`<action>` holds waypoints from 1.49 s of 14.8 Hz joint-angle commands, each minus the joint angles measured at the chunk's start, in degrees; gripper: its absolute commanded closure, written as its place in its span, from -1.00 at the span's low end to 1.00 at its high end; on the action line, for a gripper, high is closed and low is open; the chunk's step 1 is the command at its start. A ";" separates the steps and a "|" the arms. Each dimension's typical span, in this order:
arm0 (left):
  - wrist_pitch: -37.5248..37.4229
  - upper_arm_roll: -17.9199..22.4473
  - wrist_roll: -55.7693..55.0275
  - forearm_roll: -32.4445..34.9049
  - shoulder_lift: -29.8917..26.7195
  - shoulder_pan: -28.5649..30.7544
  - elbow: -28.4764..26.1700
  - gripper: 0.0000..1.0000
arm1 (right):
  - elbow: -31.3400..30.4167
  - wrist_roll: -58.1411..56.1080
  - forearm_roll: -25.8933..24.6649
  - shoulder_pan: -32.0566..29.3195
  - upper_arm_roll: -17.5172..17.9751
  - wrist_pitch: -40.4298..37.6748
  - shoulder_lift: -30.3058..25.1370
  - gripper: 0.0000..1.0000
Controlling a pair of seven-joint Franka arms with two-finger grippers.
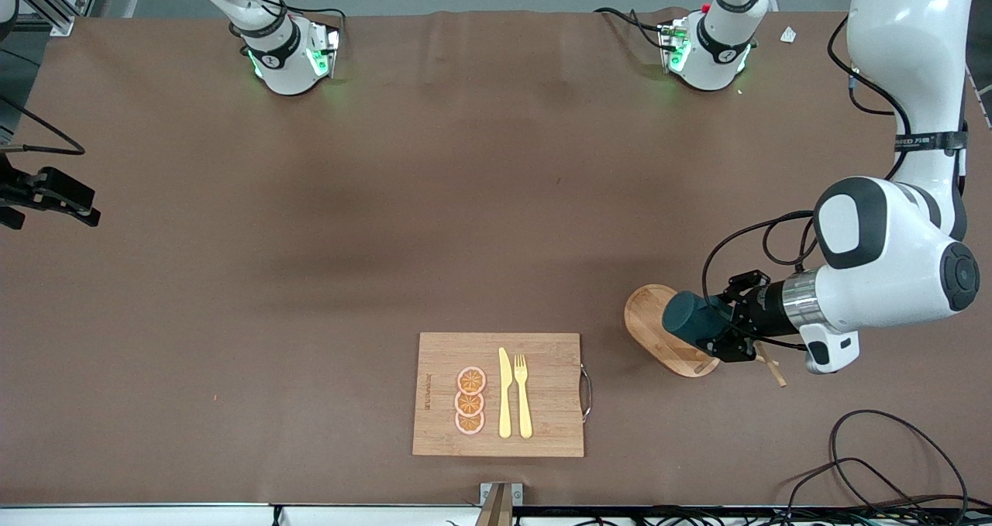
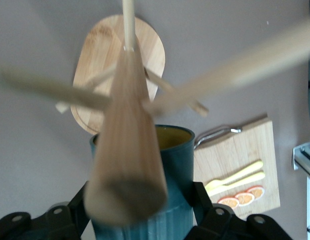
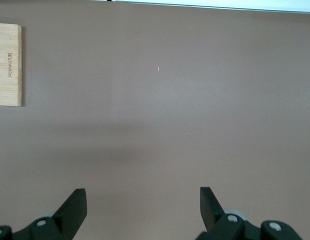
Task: Transfer cup from left to right arm and place
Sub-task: 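Lift the mug off the stand and carry it to the table middle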
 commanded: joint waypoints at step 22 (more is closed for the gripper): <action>17.51 0.65 -38.69 70.89 12.59 -48.22 3.38 0.27 | -0.53 0.40 -0.88 -0.17 0.00 -0.64 -0.88 -1.00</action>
